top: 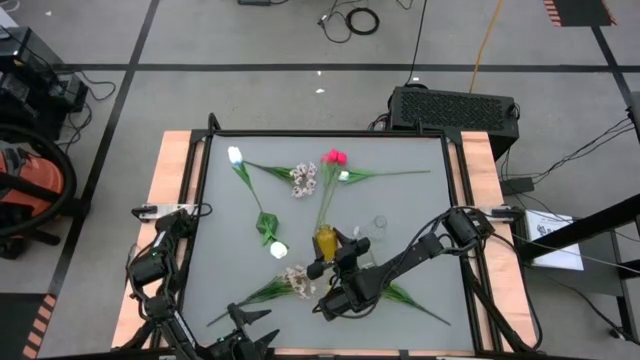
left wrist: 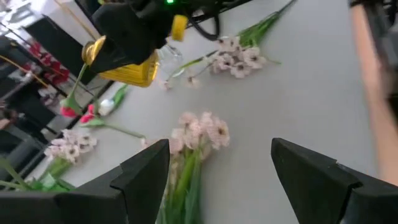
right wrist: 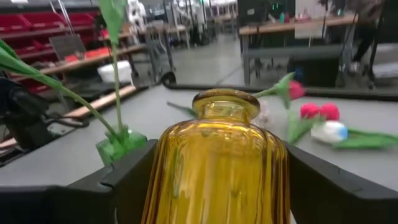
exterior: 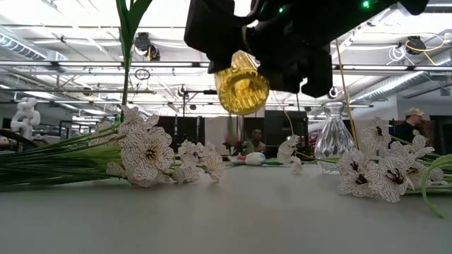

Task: Sort flowers into vase by color
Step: Adjust the yellow flower vase

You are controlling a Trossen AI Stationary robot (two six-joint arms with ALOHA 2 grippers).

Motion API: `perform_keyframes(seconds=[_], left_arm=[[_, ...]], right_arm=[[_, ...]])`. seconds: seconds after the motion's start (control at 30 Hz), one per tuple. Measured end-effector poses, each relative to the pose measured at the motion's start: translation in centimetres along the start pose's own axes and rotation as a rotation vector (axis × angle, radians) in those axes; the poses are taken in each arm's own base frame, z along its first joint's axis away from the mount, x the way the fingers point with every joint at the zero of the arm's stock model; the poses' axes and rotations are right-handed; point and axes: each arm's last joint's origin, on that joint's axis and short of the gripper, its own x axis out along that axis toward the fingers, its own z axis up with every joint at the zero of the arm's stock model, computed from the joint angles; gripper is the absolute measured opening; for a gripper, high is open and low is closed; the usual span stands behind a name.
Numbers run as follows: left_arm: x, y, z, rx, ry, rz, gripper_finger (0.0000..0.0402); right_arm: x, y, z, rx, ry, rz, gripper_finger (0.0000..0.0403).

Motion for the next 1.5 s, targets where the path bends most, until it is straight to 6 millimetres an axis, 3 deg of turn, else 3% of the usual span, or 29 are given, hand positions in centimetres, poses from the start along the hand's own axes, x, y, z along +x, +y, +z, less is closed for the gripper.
perform_keyframes(seconds=[0.4, 0.83, 0.97, 1.23, 1.5], left_arm=[[2.4, 1.0, -3.0, -0.112, 0.016, 0.073, 0.0285], [3.4, 0.9, -2.6, -0.169, 0.021, 0.081, 0.0285], [3.3, 1.4, -1.7, -0.204, 0.032, 0.077, 0.0285], [1.7, 4.0, 1.9, -0.179, 0.013, 0.032, 0.0285], [0.5, 6.1, 4.2, -0.148, 0.005, -0.002, 0.0285]], right_arm=[[0.3, 0.2, -5.7, 0.025, -0.073, 0.009, 0.0290], [-3.0, 0.5, -6.7, -0.103, -0.107, 0.072, 0.0290], [-3.7, 0.6, -6.7, -0.135, -0.106, 0.085, 0.0290], [-4.2, 0.9, -6.2, -0.169, -0.105, 0.093, 0.0290], [-4.4, 2.2, -5.1, -0.233, -0.107, 0.090, 0.0290]])
